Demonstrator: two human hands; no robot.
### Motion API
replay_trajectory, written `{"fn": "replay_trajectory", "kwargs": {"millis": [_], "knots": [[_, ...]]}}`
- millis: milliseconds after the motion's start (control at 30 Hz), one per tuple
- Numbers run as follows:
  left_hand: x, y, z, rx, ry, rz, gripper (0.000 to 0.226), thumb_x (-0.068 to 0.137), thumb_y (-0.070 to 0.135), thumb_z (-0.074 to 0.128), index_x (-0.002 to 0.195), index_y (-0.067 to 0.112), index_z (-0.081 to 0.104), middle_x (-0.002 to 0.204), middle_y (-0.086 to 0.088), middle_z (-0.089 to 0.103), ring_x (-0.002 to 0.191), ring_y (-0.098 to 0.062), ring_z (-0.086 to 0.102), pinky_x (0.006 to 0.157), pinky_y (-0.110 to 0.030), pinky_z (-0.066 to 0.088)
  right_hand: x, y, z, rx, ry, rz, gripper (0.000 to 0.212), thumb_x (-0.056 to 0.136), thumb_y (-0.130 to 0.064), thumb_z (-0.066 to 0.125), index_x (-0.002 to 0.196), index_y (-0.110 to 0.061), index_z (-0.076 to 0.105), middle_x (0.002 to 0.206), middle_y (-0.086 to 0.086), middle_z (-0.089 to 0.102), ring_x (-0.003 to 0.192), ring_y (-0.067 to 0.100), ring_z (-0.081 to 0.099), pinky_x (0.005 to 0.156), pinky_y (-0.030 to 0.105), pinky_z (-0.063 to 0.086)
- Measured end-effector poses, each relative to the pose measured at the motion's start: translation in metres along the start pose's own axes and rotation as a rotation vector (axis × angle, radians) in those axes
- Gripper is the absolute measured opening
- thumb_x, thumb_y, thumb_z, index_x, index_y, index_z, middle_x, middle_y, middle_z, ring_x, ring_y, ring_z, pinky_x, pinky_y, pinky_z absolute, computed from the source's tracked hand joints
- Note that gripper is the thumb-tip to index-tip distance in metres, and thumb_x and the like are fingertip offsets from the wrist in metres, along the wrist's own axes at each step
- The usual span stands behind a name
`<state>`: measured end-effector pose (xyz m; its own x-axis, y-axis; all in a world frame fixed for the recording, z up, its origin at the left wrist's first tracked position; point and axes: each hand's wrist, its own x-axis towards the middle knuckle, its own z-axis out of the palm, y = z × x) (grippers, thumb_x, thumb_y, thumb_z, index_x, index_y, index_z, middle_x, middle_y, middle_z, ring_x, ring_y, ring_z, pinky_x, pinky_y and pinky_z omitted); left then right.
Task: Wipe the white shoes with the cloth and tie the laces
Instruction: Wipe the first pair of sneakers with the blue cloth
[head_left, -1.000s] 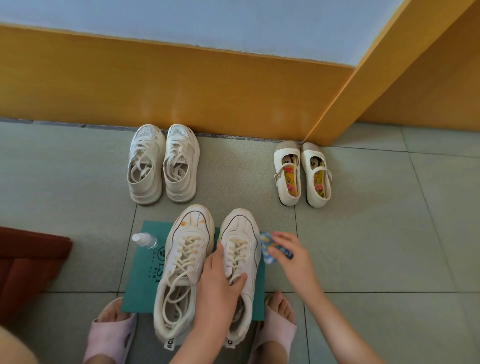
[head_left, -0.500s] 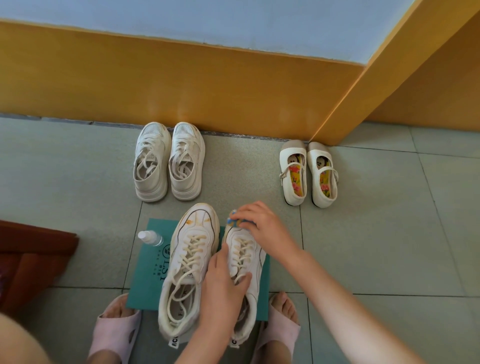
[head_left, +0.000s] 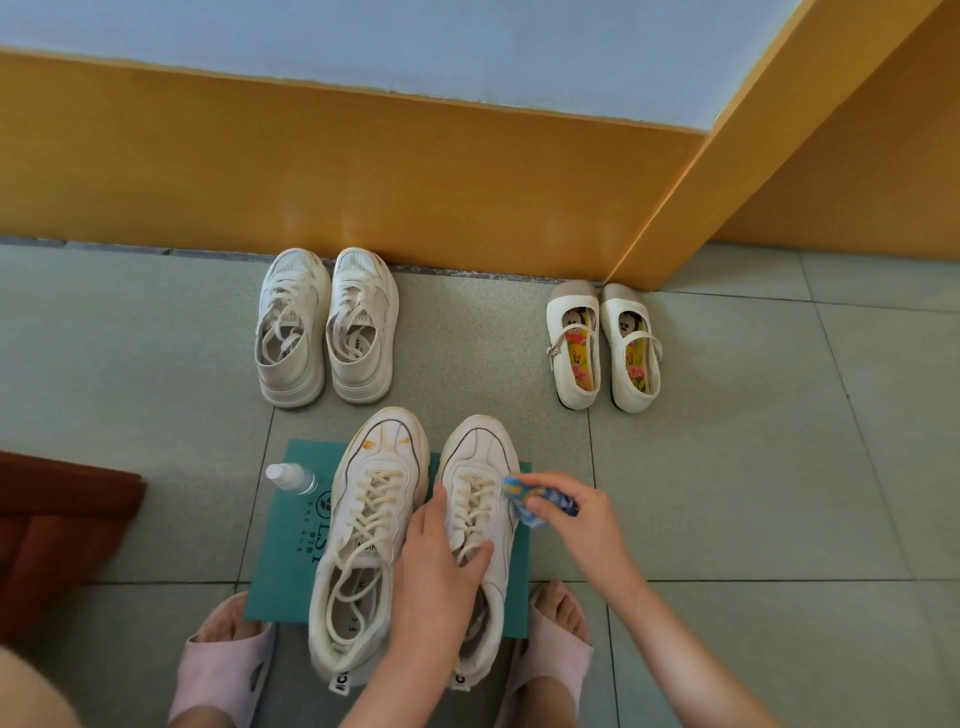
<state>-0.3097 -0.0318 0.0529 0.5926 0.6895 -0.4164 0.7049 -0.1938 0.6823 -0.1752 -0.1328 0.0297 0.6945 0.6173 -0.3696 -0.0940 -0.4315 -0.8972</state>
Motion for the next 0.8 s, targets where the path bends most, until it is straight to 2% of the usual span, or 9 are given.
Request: {"fn": "replay_trajectory", "kwargs": {"millis": [67,167,300,400,500,567,667,733,800], "knots": [[0.000,0.000,-0.001,-0.004,-0.004,0.004,0.075,0.085,0.030,0.065,0.146,0.015,0.025,0.145,0.000,0.036,0.135,-0.013,0.031,0.103,-0.016,0.024,0.006,-0.005,-0.009,0.054,0.042,0.042,0.030,0.086,0.000,0.062,0.099,-0.026,0.069,0.103,-0.008,0.068,0.096,0.005,0.063,0.079,0.011,0.048],[0.000,0.000,-0.001,-0.010,-0.009,0.002,0.075,0.085,0.031,0.064,0.146,0.016,0.024,0.146,0.000,0.034,0.135,-0.013,0.030,0.104,-0.017,0.024,0.037,-0.022,-0.013,0.038,0.115,-0.002,0.031,0.088,-0.006,0.061,0.115,-0.021,0.065,0.108,-0.012,0.064,0.100,-0.001,0.059,0.082,0.007,0.046],[-0.001,0.000,0.000,-0.018,-0.009,-0.001,0.075,0.085,0.030,0.064,0.147,0.015,0.024,0.147,0.000,0.034,0.137,-0.013,0.029,0.105,-0.018,0.023,0.070,-0.039,0.005,-0.170,-0.022,-0.103,0.032,0.088,-0.003,0.060,0.117,-0.018,0.066,0.105,-0.002,0.059,0.100,0.009,0.055,0.089,0.014,0.041],[0.000,-0.001,0.000,-0.018,-0.018,0.000,0.075,0.086,0.030,0.064,0.147,0.015,0.023,0.148,0.000,0.033,0.137,-0.013,0.029,0.105,-0.019,0.023,0.068,-0.034,0.014,-0.273,-0.127,-0.105,0.032,0.089,-0.003,0.059,0.116,-0.017,0.066,0.104,-0.002,0.057,0.095,0.004,0.052,0.084,0.009,0.038],[0.001,0.000,0.000,-0.017,-0.031,-0.007,0.075,0.087,0.030,0.063,0.147,0.015,0.021,0.149,-0.001,0.032,0.137,-0.015,0.029,0.107,-0.021,0.024,0.069,-0.030,0.013,-0.249,-0.074,-0.079,0.030,0.089,-0.002,0.058,0.114,-0.016,0.067,0.095,-0.011,0.055,0.088,-0.001,0.051,0.078,0.007,0.038],[0.001,0.000,0.000,-0.020,-0.046,-0.012,0.075,0.087,0.029,0.062,0.148,0.014,0.020,0.149,-0.002,0.031,0.137,-0.015,0.028,0.107,-0.022,0.024,0.066,-0.027,0.016,-0.217,-0.035,-0.073,0.030,0.089,-0.001,0.057,0.112,-0.016,0.068,0.097,-0.009,0.057,0.092,0.004,0.053,0.079,0.006,0.039],[0.001,0.000,0.000,-0.020,-0.050,-0.008,0.075,0.088,0.028,0.061,0.148,0.013,0.020,0.150,-0.003,0.030,0.138,-0.017,0.028,0.107,-0.022,0.024,0.053,-0.017,0.025,-0.114,0.107,-0.049,0.031,0.090,-0.001,0.056,0.112,-0.019,0.068,0.107,0.001,0.062,0.099,0.011,0.057,0.086,0.015,0.043],[0.001,0.000,0.000,-0.031,-0.049,-0.011,0.075,0.088,0.027,0.062,0.148,0.012,0.020,0.150,-0.004,0.030,0.138,-0.017,0.028,0.108,-0.023,0.023,0.036,-0.004,0.031,-0.035,0.195,-0.013,0.032,0.091,-0.002,0.056,0.114,-0.020,0.067,0.110,0.000,0.063,0.102,0.009,0.058,0.090,0.021,0.046],[0.001,0.000,0.001,-0.043,-0.049,-0.016,0.074,0.088,0.025,0.062,0.148,0.012,0.021,0.151,-0.005,0.030,0.139,-0.018,0.027,0.109,-0.023,0.023,0.011,0.013,0.036,0.033,0.265,0.035,0.035,0.091,-0.002,0.055,0.115,-0.026,0.064,0.112,-0.002,0.064,0.102,0.006,0.058,0.091,0.021,0.046]]}}
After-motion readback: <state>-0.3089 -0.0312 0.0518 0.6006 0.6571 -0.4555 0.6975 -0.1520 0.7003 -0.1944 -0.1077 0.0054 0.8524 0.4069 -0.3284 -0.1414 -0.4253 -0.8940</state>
